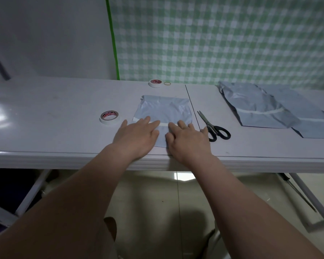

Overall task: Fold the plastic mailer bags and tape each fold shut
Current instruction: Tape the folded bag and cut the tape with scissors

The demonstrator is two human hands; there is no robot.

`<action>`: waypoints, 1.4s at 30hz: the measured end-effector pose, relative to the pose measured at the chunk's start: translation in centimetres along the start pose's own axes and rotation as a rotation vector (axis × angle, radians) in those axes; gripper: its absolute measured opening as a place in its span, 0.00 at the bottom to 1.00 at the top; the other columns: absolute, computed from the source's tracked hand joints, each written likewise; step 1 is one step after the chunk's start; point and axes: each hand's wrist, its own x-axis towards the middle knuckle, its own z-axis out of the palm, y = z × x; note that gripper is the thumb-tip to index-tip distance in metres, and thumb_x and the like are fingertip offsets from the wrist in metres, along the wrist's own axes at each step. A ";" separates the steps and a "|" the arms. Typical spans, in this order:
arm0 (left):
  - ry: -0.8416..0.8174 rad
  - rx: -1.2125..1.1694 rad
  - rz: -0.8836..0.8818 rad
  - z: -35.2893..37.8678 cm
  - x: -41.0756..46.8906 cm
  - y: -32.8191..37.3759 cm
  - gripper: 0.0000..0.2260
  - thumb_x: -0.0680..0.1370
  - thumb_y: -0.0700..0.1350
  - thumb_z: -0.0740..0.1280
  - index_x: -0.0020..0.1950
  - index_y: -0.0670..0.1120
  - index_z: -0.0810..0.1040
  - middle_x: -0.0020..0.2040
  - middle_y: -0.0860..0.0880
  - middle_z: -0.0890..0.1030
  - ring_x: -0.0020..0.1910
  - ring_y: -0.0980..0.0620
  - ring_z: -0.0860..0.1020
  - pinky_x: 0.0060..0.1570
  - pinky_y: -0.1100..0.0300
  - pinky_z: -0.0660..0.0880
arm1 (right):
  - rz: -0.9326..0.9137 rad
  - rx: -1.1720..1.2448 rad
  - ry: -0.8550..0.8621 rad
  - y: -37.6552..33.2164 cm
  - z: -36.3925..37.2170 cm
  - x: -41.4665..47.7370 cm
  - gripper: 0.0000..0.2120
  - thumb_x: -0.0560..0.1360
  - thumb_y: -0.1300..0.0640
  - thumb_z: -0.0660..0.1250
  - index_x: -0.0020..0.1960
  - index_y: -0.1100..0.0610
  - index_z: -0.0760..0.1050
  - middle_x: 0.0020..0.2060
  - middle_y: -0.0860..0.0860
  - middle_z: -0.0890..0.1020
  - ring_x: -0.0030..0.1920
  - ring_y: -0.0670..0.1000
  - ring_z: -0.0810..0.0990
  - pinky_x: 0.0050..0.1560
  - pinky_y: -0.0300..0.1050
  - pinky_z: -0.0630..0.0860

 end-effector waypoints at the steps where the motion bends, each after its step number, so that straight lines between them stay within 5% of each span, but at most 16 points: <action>1: 0.003 0.016 -0.018 0.0 0.0 -0.1 0.22 0.83 0.54 0.44 0.77 0.57 0.53 0.79 0.51 0.51 0.76 0.48 0.57 0.74 0.44 0.47 | 0.003 0.004 0.001 0.1 0.0 0.0 0.19 0.80 0.49 0.46 0.67 0.51 0.65 0.62 0.51 0.70 0.65 0.55 0.67 0.67 0.64 0.55; 8: -0.012 0.029 -0.149 0.1 0.4 0.1 0.25 0.81 0.59 0.45 0.77 0.56 0.51 0.79 0.49 0.50 0.75 0.46 0.56 0.73 0.45 0.48 | 0.021 0.022 -0.004 0.3 -0.6 0.0 0.18 0.80 0.47 0.48 0.62 0.54 0.67 0.58 0.53 0.72 0.59 0.56 0.72 0.65 0.58 0.61; 12: -0.009 0.002 -0.174 -0.3 -0.2 0.2 0.26 0.80 0.61 0.46 0.77 0.54 0.51 0.78 0.47 0.51 0.75 0.44 0.56 0.71 0.47 0.55 | 0.007 0.040 0.020 0.4 -1.3 -0.4 0.16 0.80 0.48 0.51 0.57 0.57 0.70 0.54 0.54 0.74 0.54 0.57 0.74 0.52 0.50 0.65; 15: -0.054 0.045 -0.163 -1.1 -0.7 0.4 0.26 0.79 0.62 0.48 0.74 0.52 0.60 0.74 0.45 0.63 0.69 0.44 0.66 0.61 0.50 0.66 | 0.076 0.111 0.049 0.6 -1.8 -0.3 0.14 0.78 0.49 0.55 0.52 0.56 0.74 0.50 0.54 0.78 0.50 0.57 0.76 0.43 0.45 0.65; 18: 0.039 0.126 -0.163 -2.0 -1.2 0.6 0.17 0.78 0.58 0.55 0.56 0.49 0.73 0.60 0.46 0.76 0.58 0.44 0.74 0.45 0.56 0.68 | 0.186 0.166 0.212 1.1 -2.5 -0.4 0.11 0.76 0.52 0.58 0.41 0.57 0.73 0.42 0.56 0.79 0.41 0.58 0.73 0.38 0.43 0.65; 21: 0.151 0.014 -0.214 -3.1 -1.0 0.3 0.15 0.77 0.51 0.62 0.60 0.46 0.76 0.61 0.46 0.77 0.59 0.44 0.74 0.49 0.54 0.71 | 0.271 0.266 0.287 1.5 -3.3 -0.2 0.09 0.75 0.58 0.60 0.50 0.58 0.77 0.47 0.56 0.78 0.47 0.59 0.76 0.39 0.43 0.66; 25: 0.183 -0.331 -0.247 -3.7 -0.2 0.0 0.22 0.74 0.44 0.68 0.69 0.46 0.73 0.69 0.46 0.71 0.68 0.47 0.69 0.62 0.58 0.66 | 0.261 0.379 0.057 1.5 -3.5 1.4 0.17 0.76 0.59 0.60 0.64 0.56 0.71 0.62 0.59 0.72 0.63 0.60 0.70 0.59 0.49 0.69; 29: 0.211 -0.801 -0.429 -3.3 0.4 -0.1 0.24 0.69 0.38 0.70 0.65 0.47 0.76 0.65 0.45 0.74 0.59 0.45 0.76 0.58 0.56 0.74 | 0.233 0.418 -0.026 1.4 -4.6 2.7 0.16 0.77 0.63 0.59 0.64 0.62 0.72 0.61 0.59 0.76 0.64 0.58 0.71 0.62 0.44 0.65; 31: 0.201 -0.767 -0.433 -3.1 0.6 0.1 0.15 0.69 0.38 0.70 0.54 0.48 0.79 0.56 0.46 0.76 0.54 0.44 0.77 0.56 0.57 0.74 | 0.261 0.449 -0.030 1.7 -5.1 3.2 0.14 0.77 0.63 0.60 0.62 0.62 0.73 0.60 0.57 0.77 0.61 0.58 0.75 0.60 0.43 0.69; 34: 0.151 -0.634 -0.400 -3.1 0.8 0.6 0.09 0.70 0.38 0.69 0.39 0.52 0.74 0.48 0.47 0.74 0.54 0.43 0.77 0.57 0.55 0.72 | 0.349 0.873 -0.173 1.8 -5.2 3.7 0.08 0.73 0.67 0.62 0.48 0.57 0.75 0.49 0.58 0.77 0.49 0.55 0.76 0.55 0.49 0.75; 38: 0.148 -0.660 -0.415 -3.5 1.4 0.7 0.09 0.72 0.39 0.69 0.47 0.52 0.78 0.49 0.47 0.75 0.52 0.44 0.75 0.57 0.58 0.72 | 0.483 1.477 -0.287 2.1 -5.6 3.9 0.11 0.66 0.70 0.56 0.30 0.58 0.66 0.34 0.54 0.68 0.30 0.50 0.66 0.31 0.38 0.66; 40: 0.139 -0.832 -0.422 -4.2 1.2 0.8 0.11 0.73 0.36 0.69 0.51 0.50 0.77 0.45 0.48 0.74 0.47 0.49 0.73 0.49 0.61 0.69 | 0.477 1.682 -0.331 2.5 -6.0 3.9 0.15 0.71 0.71 0.51 0.29 0.57 0.63 0.28 0.52 0.65 0.22 0.45 0.62 0.21 0.32 0.61; 42: 0.068 -1.114 -0.448 -5.0 0.8 1.0 0.05 0.75 0.34 0.66 0.44 0.44 0.76 0.39 0.46 0.75 0.38 0.49 0.74 0.39 0.61 0.70 | 0.432 1.834 -0.359 2.7 -6.5 3.5 0.14 0.72 0.71 0.48 0.33 0.57 0.62 0.25 0.52 0.67 0.20 0.44 0.60 0.19 0.31 0.58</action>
